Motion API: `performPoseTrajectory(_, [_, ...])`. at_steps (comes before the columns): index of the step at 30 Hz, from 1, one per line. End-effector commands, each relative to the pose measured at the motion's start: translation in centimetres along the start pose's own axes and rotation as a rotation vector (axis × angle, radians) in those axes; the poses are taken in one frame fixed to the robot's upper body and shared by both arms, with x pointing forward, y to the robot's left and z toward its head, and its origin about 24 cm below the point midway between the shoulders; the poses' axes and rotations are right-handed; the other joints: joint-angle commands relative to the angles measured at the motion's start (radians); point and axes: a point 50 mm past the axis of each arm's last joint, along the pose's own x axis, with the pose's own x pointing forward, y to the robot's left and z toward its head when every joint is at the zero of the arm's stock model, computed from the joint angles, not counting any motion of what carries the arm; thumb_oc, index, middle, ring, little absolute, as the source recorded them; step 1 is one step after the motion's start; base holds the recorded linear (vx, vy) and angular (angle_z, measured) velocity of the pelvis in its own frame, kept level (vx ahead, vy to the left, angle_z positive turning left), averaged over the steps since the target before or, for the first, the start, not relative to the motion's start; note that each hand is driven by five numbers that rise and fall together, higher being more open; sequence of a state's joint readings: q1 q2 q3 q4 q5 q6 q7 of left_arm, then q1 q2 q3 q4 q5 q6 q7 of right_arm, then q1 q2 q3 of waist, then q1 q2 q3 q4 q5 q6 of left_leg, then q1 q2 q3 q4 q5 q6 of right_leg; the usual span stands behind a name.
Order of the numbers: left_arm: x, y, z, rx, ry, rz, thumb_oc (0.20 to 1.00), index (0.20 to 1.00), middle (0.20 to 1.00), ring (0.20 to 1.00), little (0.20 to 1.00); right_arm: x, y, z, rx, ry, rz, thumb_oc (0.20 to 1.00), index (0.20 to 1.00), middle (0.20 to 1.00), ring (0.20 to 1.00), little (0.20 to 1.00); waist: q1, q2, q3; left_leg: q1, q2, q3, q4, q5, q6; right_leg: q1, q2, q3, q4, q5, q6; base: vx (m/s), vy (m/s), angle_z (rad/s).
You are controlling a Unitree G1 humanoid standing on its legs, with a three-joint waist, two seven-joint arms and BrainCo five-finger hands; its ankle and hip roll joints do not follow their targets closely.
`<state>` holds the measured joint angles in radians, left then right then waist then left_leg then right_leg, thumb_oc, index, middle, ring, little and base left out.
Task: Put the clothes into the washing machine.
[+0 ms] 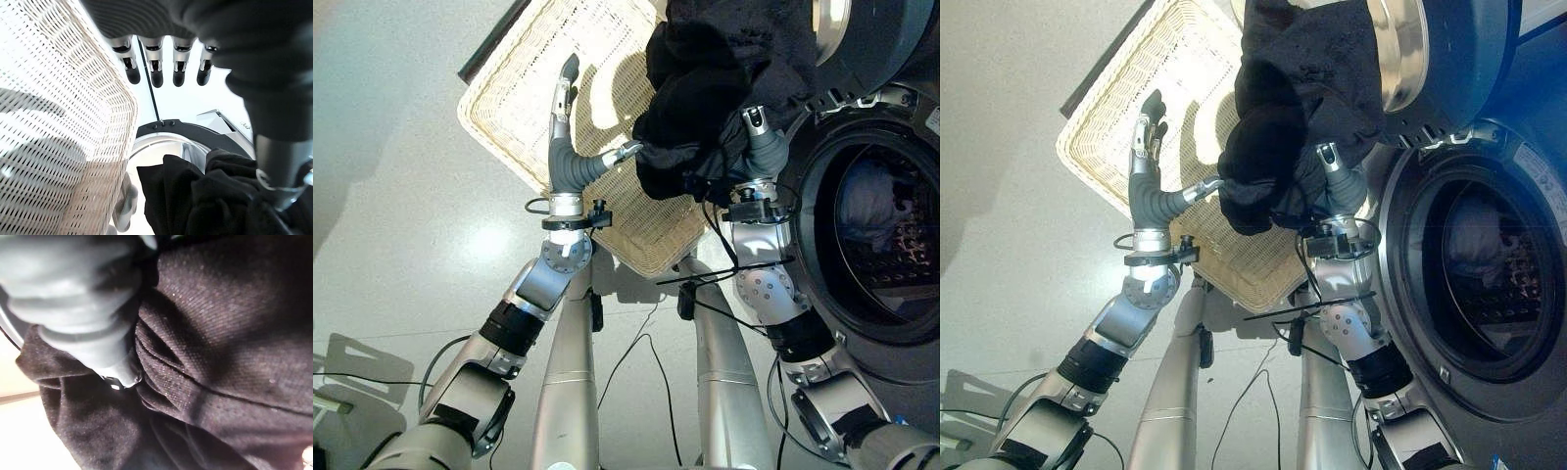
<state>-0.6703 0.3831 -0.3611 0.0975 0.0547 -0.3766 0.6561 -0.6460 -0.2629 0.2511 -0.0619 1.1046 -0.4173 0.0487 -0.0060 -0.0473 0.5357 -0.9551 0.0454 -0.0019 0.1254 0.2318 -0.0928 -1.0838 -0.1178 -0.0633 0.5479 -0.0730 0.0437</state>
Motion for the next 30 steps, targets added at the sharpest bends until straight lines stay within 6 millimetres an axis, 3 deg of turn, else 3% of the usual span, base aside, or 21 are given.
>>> performPoseTrajectory(1, [1.0,0.6,1.1,-0.030,-0.068,0.077,1.000,1.000,1.000,1.000,1.000,0.5,2.9,3.0,0.068,-0.185,0.184,0.200,0.200,0.200,0.200,0.200,-0.019,0.032,-0.016,-0.022,-0.059,0.011,0.116,-0.112,-0.011,0.067,0.022,-0.072,-0.280,0.242,0.117,0.00,0.000,0.00])
performPoseTrajectory(5, [1.1,1.4,0.9,-0.026,-0.075,0.135,1.000,1.000,1.000,1.000,1.000,0.4,2.7,2.8,0.118,-0.162,0.233,0.200,0.200,0.200,0.200,0.200,-0.018,0.031,-0.016,-0.021,-0.057,0.011,0.119,-0.113,-0.013,0.068,0.021,-0.072,-0.277,0.240,0.118,0.00,0.000,0.00])
performPoseTrajectory(9, [1.1,2.0,0.1,0.029,-0.083,0.185,1.000,1.000,1.000,1.000,1.000,0.5,1.3,2.3,0.099,-0.111,0.156,0.200,0.200,0.200,0.200,0.200,-0.019,0.031,-0.016,-0.020,-0.056,0.010,0.127,-0.115,-0.019,0.070,0.019,-0.072,-0.271,0.239,0.119,0.00,0.000,0.00])
performPoseTrajectory(13, [1.4,2.9,-1.1,0.128,-0.087,0.231,1.000,1.000,1.000,1.000,1.000,0.0,-3.1,1.8,0.077,-0.033,-0.054,0.200,0.200,0.200,0.200,0.200,-0.026,0.027,-0.016,-0.019,-0.052,0.017,0.133,-0.116,-0.025,0.069,0.022,-0.067,-0.266,0.240,0.119,0.00,0.042,0.02])
performPoseTrajectory(14, [1.5,3.3,-1.9,0.161,-0.068,0.255,1.000,1.000,1.000,1.000,1.000,-0.7,-5.6,1.9,0.055,-0.011,-0.166,0.200,0.200,0.200,0.200,0.200,-0.030,0.027,-0.016,-0.017,-0.049,0.022,0.131,-0.115,-0.027,0.068,0.024,-0.065,-0.269,0.242,0.118,-0.01,0.073,0.02])
performPoseTrajectory(16, [1.6,3.6,-2.4,0.196,-0.069,0.268,1.000,1.000,1.000,1.000,1.000,-1.4,-7.7,2.1,0.061,-0.011,-0.258,0.200,0.200,0.200,0.200,0.200,-0.034,0.028,-0.016,-0.014,-0.047,0.026,0.129,-0.115,-0.028,0.070,0.026,-0.061,-0.271,0.243,0.118,0.00,0.072,0.00])
performPoseTrajectory(18, [1.9,4.2,-3.6,0.252,-0.042,0.293,1.000,1.000,1.000,1.000,1.000,-3.6,-12.1,3.0,0.071,-0.025,-0.455,0.200,0.200,0.200,0.200,0.200,-0.045,0.027,-0.016,-0.011,-0.040,0.034,0.125,-0.117,-0.031,0.070,0.034,-0.052,-0.275,0.244,0.117,0.00,0.070,-0.04])
performPoseTrajectory(20, [2.2,4.4,-4.1,0.291,-0.031,0.304,1.000,1.000,1.000,1.000,1.000,-4.9,-14.2,3.6,0.066,-0.037,-0.562,0.200,0.200,0.200,0.200,0.200,-0.051,0.023,-0.016,-0.012,-0.036,0.037,0.121,-0.117,-0.032,0.069,0.039,-0.049,-0.279,0.248,0.118,0.00,0.044,-0.08])
performPoseTrajectory(23, [2.8,4.9,-4.9,0.313,0.004,0.333,1.000,1.000,1.000,1.000,1.000,-7.0,-16.7,4.6,0.069,-0.074,-0.723,0.200,0.200,0.200,0.200,0.200,-0.061,0.021,-0.016,-0.013,-0.033,0.043,0.118,-0.116,-0.034,0.070,0.045,-0.044,-0.289,0.252,0.117,0.00,0.046,-0.14])
performPoseTrajectory(25, [2.9,5.1,-5.0,0.324,0.009,0.339,1.000,1.000,1.000,1.000,1.000,-7.5,-17.3,5.0,0.066,-0.088,-0.763,0.200,0.200,0.200,0.200,0.200,-0.064,0.020,-0.016,-0.014,-0.031,0.045,0.117,-0.117,-0.033,0.069,0.045,-0.042,-0.291,0.253,0.116,0.00,0.033,-0.07])
performPoseTrajectory(26, [3.2,5.3,-5.4,0.346,0.024,0.346,1.000,1.000,1.000,1.000,1.000,-9.1,-18.7,5.9,0.071,-0.128,-0.861,0.200,0.200,0.200,0.200,0.200,-0.067,0.020,-0.016,-0.017,-0.030,0.048,0.114,-0.117,-0.032,0.065,0.050,-0.037,-0.293,0.253,0.114,0.01,0.031,-0.09])
performPoseTrajectory(30, [3.7,5.6,-5.7,0.380,0.046,0.345,1.000,1.000,1.000,1.000,1.000,-11.0,-20.1,7.2,0.040,-0.183,-1.000,0.200,0.200,0.200,0.200,0.200,-0.071,0.019,-0.016,-0.023,-0.032,0.045,0.117,-0.123,-0.027,0.059,0.054,-0.032,-0.294,0.253,0.111,0.01,0.007,-0.09])
